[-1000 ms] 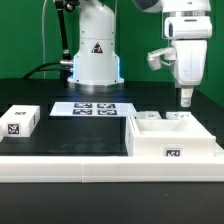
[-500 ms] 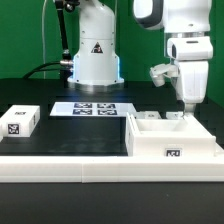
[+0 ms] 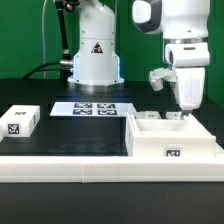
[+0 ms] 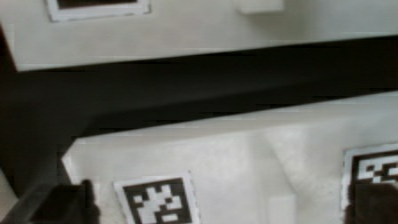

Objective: Assemble cabinet

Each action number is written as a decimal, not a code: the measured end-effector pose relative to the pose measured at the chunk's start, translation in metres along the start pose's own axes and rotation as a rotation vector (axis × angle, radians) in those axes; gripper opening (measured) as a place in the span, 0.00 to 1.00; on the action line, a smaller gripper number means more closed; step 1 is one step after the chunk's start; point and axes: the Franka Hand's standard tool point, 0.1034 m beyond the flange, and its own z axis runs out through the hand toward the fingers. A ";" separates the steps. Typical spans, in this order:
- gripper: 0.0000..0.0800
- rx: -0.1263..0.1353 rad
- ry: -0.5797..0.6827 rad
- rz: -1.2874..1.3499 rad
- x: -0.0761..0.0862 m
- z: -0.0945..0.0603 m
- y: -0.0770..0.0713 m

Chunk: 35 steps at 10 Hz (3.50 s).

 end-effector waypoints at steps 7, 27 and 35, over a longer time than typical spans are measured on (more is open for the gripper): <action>0.08 0.003 -0.001 0.000 0.001 0.001 -0.002; 0.09 -0.037 -0.046 0.012 -0.038 -0.057 0.036; 0.09 -0.034 -0.044 0.012 -0.036 -0.054 0.035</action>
Offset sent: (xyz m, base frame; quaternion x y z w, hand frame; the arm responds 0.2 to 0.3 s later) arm 0.0008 0.0056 -0.0026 0.0034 0.0063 0.0071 0.9999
